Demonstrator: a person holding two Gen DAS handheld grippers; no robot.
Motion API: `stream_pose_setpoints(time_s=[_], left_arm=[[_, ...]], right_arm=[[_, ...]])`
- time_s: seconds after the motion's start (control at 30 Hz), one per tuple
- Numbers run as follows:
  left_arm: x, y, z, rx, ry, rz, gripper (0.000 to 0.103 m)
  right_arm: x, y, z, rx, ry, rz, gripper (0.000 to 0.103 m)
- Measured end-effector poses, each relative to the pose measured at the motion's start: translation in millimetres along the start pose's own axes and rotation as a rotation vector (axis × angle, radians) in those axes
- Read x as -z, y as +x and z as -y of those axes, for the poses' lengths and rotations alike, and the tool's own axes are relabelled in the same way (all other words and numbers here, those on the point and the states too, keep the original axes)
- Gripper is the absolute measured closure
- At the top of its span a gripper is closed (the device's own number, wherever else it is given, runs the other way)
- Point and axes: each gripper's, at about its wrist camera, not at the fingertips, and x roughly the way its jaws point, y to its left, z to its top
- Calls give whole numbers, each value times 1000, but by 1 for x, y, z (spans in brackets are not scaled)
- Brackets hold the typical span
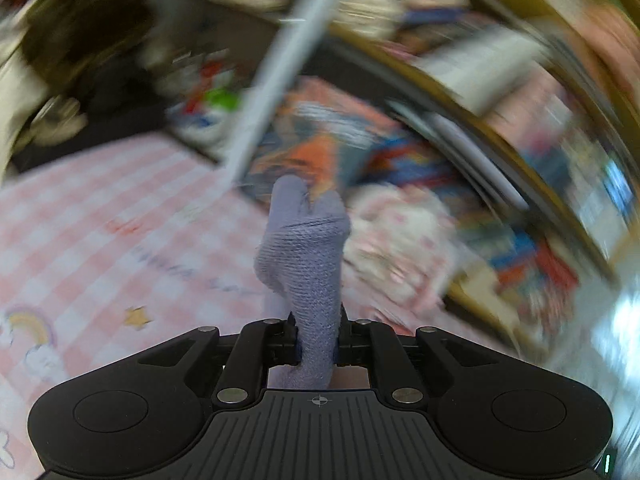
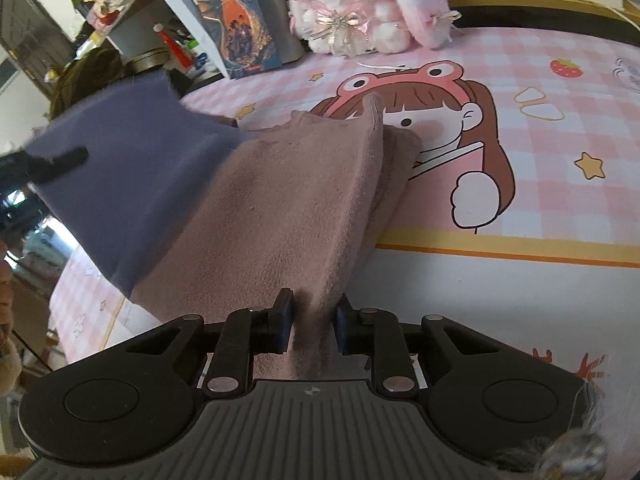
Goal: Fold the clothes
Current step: 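Lift both held ends and fold them over onto the sweater middle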
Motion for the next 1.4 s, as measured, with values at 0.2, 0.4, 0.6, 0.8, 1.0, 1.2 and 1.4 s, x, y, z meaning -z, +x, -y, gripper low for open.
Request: stream_pose_setpoints(time_s=[0.2, 0.4, 0.6, 0.8, 1.0, 1.2, 1.4], left_arm=[[76, 29, 103, -41, 469, -230, 85], [109, 39, 133, -95, 649, -292, 68], [131, 42, 152, -142, 778, -309, 54], [126, 29, 154, -102, 732, -307, 47], [97, -1, 125, 39, 416, -309, 46], [54, -29, 81, 126, 93, -128, 46], [63, 15, 68, 40, 79, -204, 65]], right_arm=[[-1, -1, 13, -70, -3, -17, 83], [-2, -1, 21, -115, -1, -28, 83], [-1, -1, 27, -141, 17, -29, 82], [0, -2, 28, -147, 36, -24, 82], [1, -17, 34, -153, 57, -7, 61], [-6, -46, 46, -147, 108, 53, 55], [-16, -62, 39, -192, 122, 96, 50]])
